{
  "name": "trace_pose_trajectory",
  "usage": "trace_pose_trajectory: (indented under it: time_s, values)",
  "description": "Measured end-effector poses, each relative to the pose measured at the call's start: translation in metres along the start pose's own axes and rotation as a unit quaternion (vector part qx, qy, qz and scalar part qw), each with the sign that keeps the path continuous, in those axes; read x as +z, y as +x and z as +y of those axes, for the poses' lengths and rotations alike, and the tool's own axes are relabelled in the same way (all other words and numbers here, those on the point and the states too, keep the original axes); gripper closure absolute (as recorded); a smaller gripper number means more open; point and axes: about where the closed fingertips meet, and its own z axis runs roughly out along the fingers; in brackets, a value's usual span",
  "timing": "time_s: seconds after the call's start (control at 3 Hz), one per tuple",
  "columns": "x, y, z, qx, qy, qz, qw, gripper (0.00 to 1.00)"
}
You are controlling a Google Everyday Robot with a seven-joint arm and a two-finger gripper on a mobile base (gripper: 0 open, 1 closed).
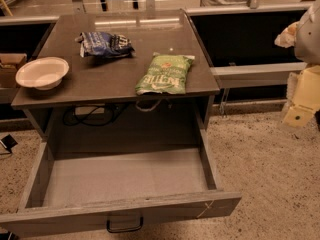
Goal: Place green jalapeno chip bag into top drawer
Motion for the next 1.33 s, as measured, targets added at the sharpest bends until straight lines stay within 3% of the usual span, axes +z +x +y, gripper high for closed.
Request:
trace_pose_trajectory:
  time_s: [0.33,0.67,1.0,1.33]
  values:
    - [0.0,0.0,0.0,0.0,0.0,0.0,1.0,0.0]
    - [0.006,-0.017,-0.002,-0.016,0.007,-0.012,0.9998,0.0]
    - [0.035,-0.063,0.001,-0.065,0.017,-0.031,0.9973,0.0]
    - [0.098,-0.124,0.018,-0.117,0.012,-0.066,0.9908,0.0]
